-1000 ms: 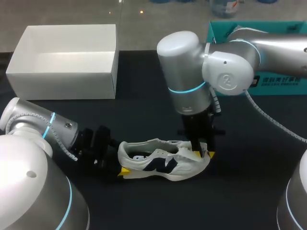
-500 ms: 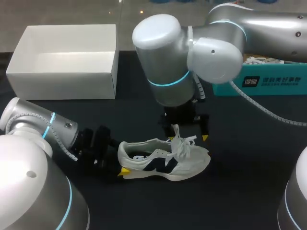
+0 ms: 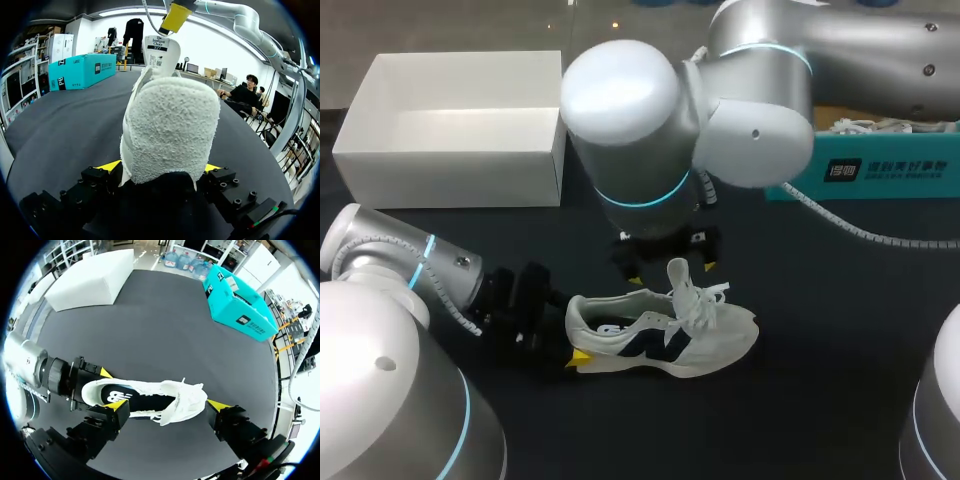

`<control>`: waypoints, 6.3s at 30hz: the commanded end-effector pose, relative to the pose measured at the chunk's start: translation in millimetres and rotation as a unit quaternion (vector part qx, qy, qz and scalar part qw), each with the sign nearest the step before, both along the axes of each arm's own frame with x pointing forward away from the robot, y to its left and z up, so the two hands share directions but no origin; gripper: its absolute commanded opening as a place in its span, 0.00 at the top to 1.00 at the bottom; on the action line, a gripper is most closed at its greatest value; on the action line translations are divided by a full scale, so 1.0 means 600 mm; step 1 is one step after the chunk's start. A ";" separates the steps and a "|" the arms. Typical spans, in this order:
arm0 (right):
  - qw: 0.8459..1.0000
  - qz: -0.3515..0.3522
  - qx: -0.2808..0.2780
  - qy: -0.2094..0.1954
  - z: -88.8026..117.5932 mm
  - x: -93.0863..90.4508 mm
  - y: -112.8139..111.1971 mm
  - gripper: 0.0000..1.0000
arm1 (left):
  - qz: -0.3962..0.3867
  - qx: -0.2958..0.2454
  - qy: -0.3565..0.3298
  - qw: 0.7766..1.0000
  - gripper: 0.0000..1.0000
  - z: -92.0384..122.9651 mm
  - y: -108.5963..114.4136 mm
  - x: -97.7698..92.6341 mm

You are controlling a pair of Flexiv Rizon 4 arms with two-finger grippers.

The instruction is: Take the shoe out of the shoebox, open the shoe tongue, remove and reinsert the insole, then place the shoe into the shoebox

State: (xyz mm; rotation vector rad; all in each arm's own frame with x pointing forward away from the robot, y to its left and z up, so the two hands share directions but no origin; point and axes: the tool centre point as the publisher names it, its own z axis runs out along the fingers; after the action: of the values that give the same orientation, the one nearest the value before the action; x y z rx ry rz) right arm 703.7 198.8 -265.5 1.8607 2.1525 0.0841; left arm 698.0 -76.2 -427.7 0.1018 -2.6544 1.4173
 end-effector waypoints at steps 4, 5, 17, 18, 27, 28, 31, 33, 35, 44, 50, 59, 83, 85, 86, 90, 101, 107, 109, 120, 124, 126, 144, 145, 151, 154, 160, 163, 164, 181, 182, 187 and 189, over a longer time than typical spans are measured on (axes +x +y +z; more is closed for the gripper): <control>0.994 0.093 0.053 0.021 -0.012 0.008 -0.003 0.00 | 0.000 0.000 0.000 1.000 1.00 -0.008 0.001 0.004; 0.994 0.093 0.053 0.021 -0.012 0.008 -0.003 0.00 | 0.000 0.000 0.000 1.000 1.00 -0.008 0.001 0.004; 0.960 0.262 0.103 -0.002 -0.026 0.033 0.039 0.00 | 0.000 0.000 0.000 1.000 1.00 -0.008 0.001 0.004; 0.955 0.278 0.107 0.004 -0.027 0.035 0.047 0.00 | 0.000 0.000 0.000 1.000 1.00 -0.008 0.001 0.004; 0.912 0.392 0.094 0.078 -0.026 0.049 0.089 1.00 | 0.000 0.000 0.000 1.000 1.00 -0.008 0.001 0.004; 0.909 0.399 0.093 0.083 -0.026 0.049 0.091 1.00 | 0.000 0.000 0.000 1.000 1.00 -0.008 0.001 0.004; 0.912 0.393 0.082 0.090 -0.027 0.047 0.091 1.00 | 0.000 0.000 0.000 1.000 1.00 -0.008 0.001 0.004; 0.912 0.393 0.082 0.090 -0.027 0.047 0.091 1.00 | 0.000 0.000 0.000 1.000 1.00 -0.008 0.001 0.004; 0.912 0.393 0.082 0.090 -0.027 0.047 0.091 1.00 | 0.000 0.000 0.000 1.000 1.00 -0.008 0.001 0.004; 0.912 0.393 0.082 0.090 -0.027 0.047 0.091 1.00 | 0.000 0.000 0.000 1.000 1.00 -0.008 0.001 0.004; 0.912 0.393 0.082 0.090 -0.027 0.047 0.091 1.00 | 0.000 0.000 0.000 1.000 1.00 -0.008 0.001 0.004; 0.901 0.417 0.061 0.097 -0.026 0.048 0.094 1.00 | 0.000 0.000 0.000 1.000 1.00 -0.008 0.001 0.004; 0.818 0.535 0.010 0.214 -0.092 0.021 0.103 1.00 | 0.000 0.000 0.000 1.000 1.00 -0.008 0.001 0.004; 0.818 0.535 0.010 0.214 -0.092 0.021 0.103 1.00 | 0.000 0.000 0.000 1.000 1.00 -0.008 0.001 0.004; 0.818 0.535 0.010 0.214 -0.092 0.021 0.103 1.00 | 0.000 0.000 0.000 1.000 1.00 -0.008 0.001 0.004; 0.808 0.553 -0.001 0.202 -0.108 0.028 0.095 1.00 | 0.000 0.000 0.000 1.000 1.00 -0.008 0.001 0.004; 0.790 0.580 -0.015 0.197 -0.149 0.014 0.060 1.00 | 0.000 0.000 0.000 1.000 1.00 -0.008 0.001 0.004; 0.775 0.596 -0.037 0.205 -0.158 0.022 0.043 1.00 | 0.000 0.000 0.000 1.000 1.00 -0.008 0.001 0.004; 0.770 0.600 -0.038 0.214 -0.162 0.024 0.039 1.00 | 0.000 0.000 0.000 1.000 1.00 -0.008 0.001 0.004; 0.766 0.603 -0.019 0.221 -0.186 -0.014 0.045 1.00 | 0.000 0.000 0.000 1.000 1.00 -0.008 0.001 0.004; 0.768 0.600 -0.035 0.222 -0.195 -0.016 0.044 1.00 | 0.000 0.000 0.000 1.000 1.00 -0.008 0.001 0.004; 0.771 0.596 -0.043 0.220 -0.199 -0.014 0.045 1.00 | 0.000 0.000 0.000 1.000 1.00 -0.008 0.001 0.004; 0.795 0.581 -0.069 0.163 -0.217 0.017 0.029 0.80 | 0.000 0.000 0.000 1.000 1.00 -0.008 0.001 0.004; 0.795 0.581 -0.069 0.164 -0.220 0.019 0.030 0.80 | 0.000 0.000 0.000 1.000 1.00 -0.008 0.001 0.004; 0.793 0.585 -0.066 0.159 -0.238 0.026 0.033 0.64 | 0.000 0.000 0.000 1.000 1.00 -0.008 0.001 0.004; 0.794 0.584 -0.061 0.157 -0.246 0.028 0.035 0.62 | 0.000 0.000 0.000 1.000 1.00 -0.008 0.001 0.004; 0.790 0.586 -0.041 0.175 -0.265 0.021 0.044 0.61 | 0.000 0.000 0.000 1.000 1.00 -0.008 0.001 0.004; 0.788 0.587 -0.030 0.180 -0.271 0.014 0.048 0.62 | 0.000 0.000 0.000 1.000 1.00 -0.008 0.001 0.004; 0.787 0.586 -0.026 0.189 -0.274 0.010 0.051 0.64 | 0.000 0.000 0.000 1.000 1.00 -0.008 0.001 0.004; 0.778 0.584 0.054 0.224 -0.238 -0.005 0.048 1.00 | 0.000 0.000 0.000 1.000 1.00 -0.008 0.001 0.004; 0.779 0.584 0.054 0.223 -0.229 -0.005 0.046 1.00 | 0.000 0.000 0.000 1.000 1.00 -0.008 0.001 0.004; 0.769 0.593 0.060 0.231 -0.185 0.000 0.037 1.00 | 0.000 0.000 0.000 1.000 1.00 -0.008 0.001 0.004; 0.769 0.594 0.058 0.231 -0.172 0.003 0.034 1.00 | 0.000 0.000 0.000 1.000 1.00 -0.008 0.001 0.004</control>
State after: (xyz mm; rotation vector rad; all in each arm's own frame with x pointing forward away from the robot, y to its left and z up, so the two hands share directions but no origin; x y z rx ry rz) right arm 705.2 226.1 -387.1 0.2322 3.3733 0.0112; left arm 697.9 -75.4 -427.7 0.1003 -2.6536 1.4177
